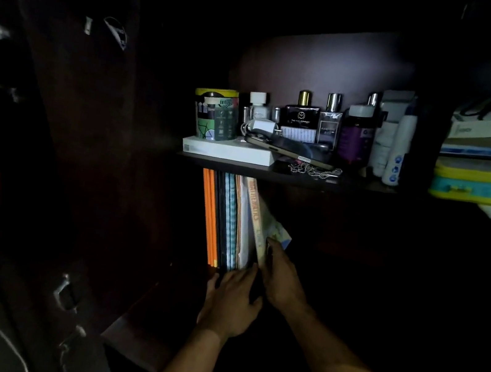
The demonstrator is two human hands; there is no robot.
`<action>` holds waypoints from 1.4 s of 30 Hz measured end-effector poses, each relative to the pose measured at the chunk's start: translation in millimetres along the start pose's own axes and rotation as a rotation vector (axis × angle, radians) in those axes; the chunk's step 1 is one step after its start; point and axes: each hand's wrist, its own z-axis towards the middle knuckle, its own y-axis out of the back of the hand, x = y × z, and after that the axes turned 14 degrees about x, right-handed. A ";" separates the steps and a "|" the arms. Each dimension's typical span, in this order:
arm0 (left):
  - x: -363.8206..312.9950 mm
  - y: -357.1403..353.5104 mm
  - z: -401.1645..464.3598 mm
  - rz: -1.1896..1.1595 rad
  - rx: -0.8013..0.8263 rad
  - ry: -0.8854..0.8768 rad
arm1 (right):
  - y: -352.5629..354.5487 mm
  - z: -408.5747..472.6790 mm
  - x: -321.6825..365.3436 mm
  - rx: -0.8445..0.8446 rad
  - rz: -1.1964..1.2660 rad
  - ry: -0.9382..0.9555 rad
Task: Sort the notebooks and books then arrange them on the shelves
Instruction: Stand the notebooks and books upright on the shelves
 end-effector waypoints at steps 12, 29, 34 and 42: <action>-13.1 9.1 -20.5 -0.193 -0.066 -0.004 | 46.7 -79.6 15.1 0.078 -0.038 -0.074; -358.6 10.2 -248.7 -0.557 0.467 -0.798 | 224.1 -512.6 81.6 -0.337 -0.091 -0.436; -456.0 -16.3 -336.2 -0.491 0.693 -1.119 | 257.9 -648.6 136.6 -0.402 -0.345 -0.759; -538.8 -43.9 -421.2 -0.700 0.829 -1.220 | 303.0 -704.0 181.4 -0.325 -0.625 -1.079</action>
